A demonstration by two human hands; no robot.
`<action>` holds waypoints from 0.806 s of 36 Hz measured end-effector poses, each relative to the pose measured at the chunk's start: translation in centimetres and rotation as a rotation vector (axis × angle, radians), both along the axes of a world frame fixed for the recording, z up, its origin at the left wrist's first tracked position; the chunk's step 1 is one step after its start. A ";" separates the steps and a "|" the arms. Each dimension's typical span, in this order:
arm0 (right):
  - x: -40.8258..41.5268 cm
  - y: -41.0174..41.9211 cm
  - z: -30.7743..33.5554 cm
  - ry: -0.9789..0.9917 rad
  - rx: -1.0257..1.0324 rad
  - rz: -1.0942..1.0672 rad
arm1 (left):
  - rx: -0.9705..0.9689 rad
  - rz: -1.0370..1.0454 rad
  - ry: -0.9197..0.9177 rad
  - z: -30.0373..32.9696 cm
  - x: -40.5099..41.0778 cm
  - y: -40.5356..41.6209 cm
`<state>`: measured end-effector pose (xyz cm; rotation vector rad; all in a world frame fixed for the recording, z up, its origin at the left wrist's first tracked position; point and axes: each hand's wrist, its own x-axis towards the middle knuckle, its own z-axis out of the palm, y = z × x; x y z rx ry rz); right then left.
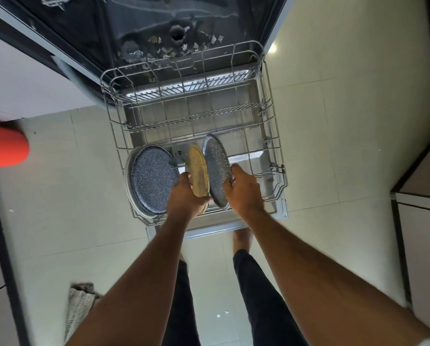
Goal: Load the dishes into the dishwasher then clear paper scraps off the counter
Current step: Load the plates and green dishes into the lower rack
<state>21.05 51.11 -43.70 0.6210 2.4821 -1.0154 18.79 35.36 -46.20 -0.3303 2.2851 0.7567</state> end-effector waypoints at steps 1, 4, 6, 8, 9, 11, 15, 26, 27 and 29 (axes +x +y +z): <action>-0.2 -0.1 -0.3 -0.049 -0.001 0.006 | 0.003 0.001 0.002 0.0 0.0 0.0; -0.7 -0.2 -1.3 -0.222 -0.001 0.049 | 0.024 0.006 0.007 -0.1 0.1 0.2; -1.2 -0.3 -1.8 -0.292 0.027 0.103 | 0.040 -0.006 0.008 -0.1 0.1 0.2; -1.6 -0.2 -2.4 -0.331 0.036 0.113 | 0.051 -0.024 0.006 0.0 0.1 0.3; -1.7 -0.2 -2.7 -0.356 0.029 0.115 | 0.055 -0.032 0.001 0.0 0.0 0.3; -2.0 -0.1 -3.2 -0.416 0.005 0.129 | 0.066 -0.041 -0.010 0.1 0.0 0.2; -2.2 0.2 -3.5 -0.488 -0.025 0.181 | 0.095 -0.041 -0.021 0.5 -0.2 -0.3; -2.5 0.1 0.7 0.006 0.242 0.179 | 0.113 0.023 0.139 4.1 -2.4 -2.6; -2.7 -0.3 1.3 0.021 0.238 0.186 | 0.116 0.035 0.151 4.9 -2.6 -3.0; -3.4 -1.3 2.9 0.033 0.207 0.180 | 0.134 0.080 0.158 6.3 -2.9 -4.2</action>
